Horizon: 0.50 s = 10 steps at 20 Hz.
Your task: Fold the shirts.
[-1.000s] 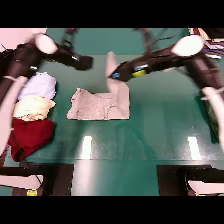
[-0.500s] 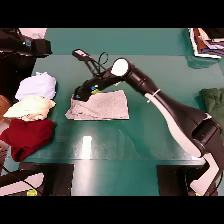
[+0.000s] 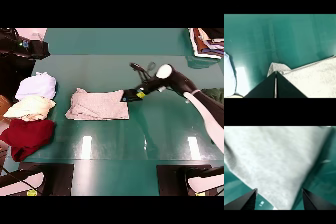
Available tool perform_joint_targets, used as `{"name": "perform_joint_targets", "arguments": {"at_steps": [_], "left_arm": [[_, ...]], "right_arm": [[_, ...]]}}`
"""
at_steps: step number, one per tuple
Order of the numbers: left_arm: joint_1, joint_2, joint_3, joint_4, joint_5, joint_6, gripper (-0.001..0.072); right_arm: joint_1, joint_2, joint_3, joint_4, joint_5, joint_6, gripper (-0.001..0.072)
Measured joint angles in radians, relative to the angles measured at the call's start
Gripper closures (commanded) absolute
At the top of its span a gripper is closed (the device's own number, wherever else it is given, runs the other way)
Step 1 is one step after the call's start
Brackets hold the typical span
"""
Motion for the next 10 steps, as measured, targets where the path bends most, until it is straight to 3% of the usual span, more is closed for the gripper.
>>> {"name": "perform_joint_targets", "arguments": {"at_steps": [3,7,8,9,10], "left_arm": [[0.000,0.000,0.000,-0.005,0.018,0.001,0.0685],[0.000,0.000,0.000,-0.019,0.032,0.001,0.0685],[0.000,0.000,0.000,-0.021,0.032,0.001,0.0685],[0.000,0.000,0.000,-0.023,0.034,0.001,0.0685],[0.000,0.000,0.000,-0.029,0.034,0.001,0.0685]], "right_arm": [[-0.057,0.010,-0.145,0.124,-0.081,0.001,0.0101],[-0.032,-0.063,-0.166,0.306,-0.127,-0.048,0.0170],[-0.014,-0.087,-0.147,0.330,-0.132,-0.060,0.0298],[0.010,-0.116,-0.118,0.346,-0.144,-0.068,0.0515],[0.032,-0.142,-0.089,0.348,-0.151,-0.076,0.0646]]}}
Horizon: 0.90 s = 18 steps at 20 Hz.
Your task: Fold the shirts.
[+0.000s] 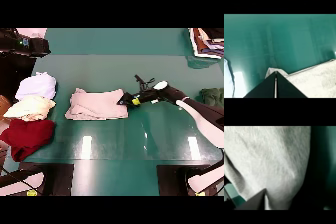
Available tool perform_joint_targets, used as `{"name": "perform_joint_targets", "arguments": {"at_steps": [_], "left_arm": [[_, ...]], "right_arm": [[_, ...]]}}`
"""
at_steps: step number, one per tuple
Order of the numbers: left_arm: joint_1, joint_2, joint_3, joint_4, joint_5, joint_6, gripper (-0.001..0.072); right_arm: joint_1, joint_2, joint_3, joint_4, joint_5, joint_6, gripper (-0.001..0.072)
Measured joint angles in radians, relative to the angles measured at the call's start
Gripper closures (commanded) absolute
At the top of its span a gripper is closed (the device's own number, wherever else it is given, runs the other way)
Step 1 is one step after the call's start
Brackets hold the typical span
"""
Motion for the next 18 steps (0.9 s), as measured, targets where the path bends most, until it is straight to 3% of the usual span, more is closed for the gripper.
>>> {"name": "perform_joint_targets", "arguments": {"at_steps": [2,8,13,18], "left_arm": [[0.000,0.000,0.000,-0.022,-0.001,0.000,0.0685],[-0.092,0.000,0.000,-0.069,-0.002,0.000,0.0685],[-0.255,0.000,0.000,-0.077,0.047,-0.001,0.0685],[-0.386,0.000,0.000,-0.078,0.158,-0.003,0.0685]], "right_arm": [[0.042,-0.041,0.068,0.020,-0.005,-0.015,0.0700],[-0.002,0.001,0.191,-0.088,0.007,-0.010,0.0700],[-0.325,0.205,0.211,-0.297,0.069,0.035,0.0700],[-0.759,0.355,0.214,-0.386,0.117,0.049,0.0700]]}}
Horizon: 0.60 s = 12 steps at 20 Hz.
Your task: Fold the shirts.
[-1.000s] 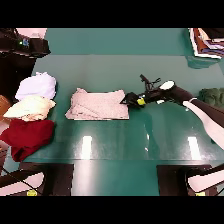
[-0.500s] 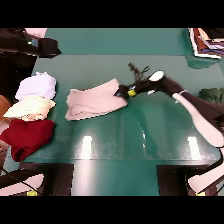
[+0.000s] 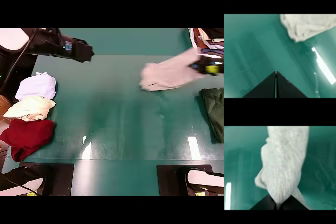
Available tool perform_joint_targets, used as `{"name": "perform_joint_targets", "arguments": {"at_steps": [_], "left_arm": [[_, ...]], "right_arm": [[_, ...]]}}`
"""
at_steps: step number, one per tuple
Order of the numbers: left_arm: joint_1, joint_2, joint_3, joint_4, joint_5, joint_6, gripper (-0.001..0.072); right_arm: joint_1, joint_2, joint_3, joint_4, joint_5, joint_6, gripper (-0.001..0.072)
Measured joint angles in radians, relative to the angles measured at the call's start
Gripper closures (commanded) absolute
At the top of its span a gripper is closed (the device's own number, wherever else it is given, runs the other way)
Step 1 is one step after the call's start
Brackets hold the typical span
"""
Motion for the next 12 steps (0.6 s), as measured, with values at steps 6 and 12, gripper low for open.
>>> {"name": "perform_joint_targets", "arguments": {"at_steps": [6,12], "left_arm": [[-0.051,0.000,0.000,0.000,0.075,-0.005,0.0685],[-0.059,0.000,0.000,0.001,0.090,-0.006,0.0685]], "right_arm": [[-0.330,0.042,0.001,-0.015,-0.015,0.001,0.0701],[-0.406,0.047,0.093,0.095,-0.051,-0.037,0.0701]]}}
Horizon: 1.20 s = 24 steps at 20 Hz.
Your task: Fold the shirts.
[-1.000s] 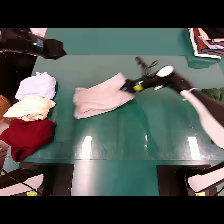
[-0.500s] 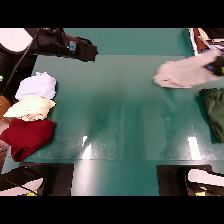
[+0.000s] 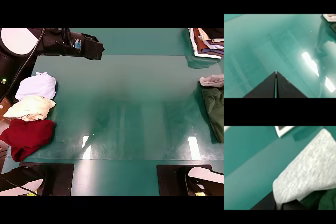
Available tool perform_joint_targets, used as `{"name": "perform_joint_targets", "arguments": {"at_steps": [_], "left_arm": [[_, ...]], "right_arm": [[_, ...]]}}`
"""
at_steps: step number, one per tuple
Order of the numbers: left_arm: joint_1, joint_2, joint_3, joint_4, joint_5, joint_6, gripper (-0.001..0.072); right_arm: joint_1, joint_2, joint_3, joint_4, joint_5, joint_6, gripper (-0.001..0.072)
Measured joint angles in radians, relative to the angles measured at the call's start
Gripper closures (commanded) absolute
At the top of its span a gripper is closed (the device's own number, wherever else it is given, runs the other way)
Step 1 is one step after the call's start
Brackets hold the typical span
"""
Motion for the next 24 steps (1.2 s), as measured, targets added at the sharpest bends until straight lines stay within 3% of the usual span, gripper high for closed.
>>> {"name": "perform_joint_targets", "arguments": {"at_steps": [7,13,14,16,18,19,24], "left_arm": [[-0.001,0.000,0.000,0.001,0.003,0.000,0.0684],[-0.001,0.000,0.000,0.002,-0.010,0.001,0.0685],[-0.001,0.000,0.000,0.002,-0.011,0.001,0.0685],[-0.001,0.000,0.000,0.002,-0.015,0.002,0.0685],[-0.001,0.000,0.000,0.002,-0.016,0.005,0.0685],[-0.001,0.000,0.000,0.002,-0.016,0.006,0.0685],[-0.001,0.000,0.000,0.002,-0.009,0.008,0.0684]], "right_arm": [[-0.067,0.006,0.166,0.021,0.161,0.010,0.0701],[-0.180,0.107,-0.024,-0.181,0.265,0.045,0.0698],[-0.206,0.130,-0.074,-0.224,0.273,0.048,0.0672],[-0.263,0.181,-0.175,-0.290,0.288,0.052,0.0399],[-0.330,0.227,-0.267,-0.345,0.297,0.055,0.0266],[-0.365,0.249,-0.310,-0.358,0.302,0.056,0.0238],[-0.492,0.332,-0.417,-0.332,0.299,0.060,0.0240]]}}
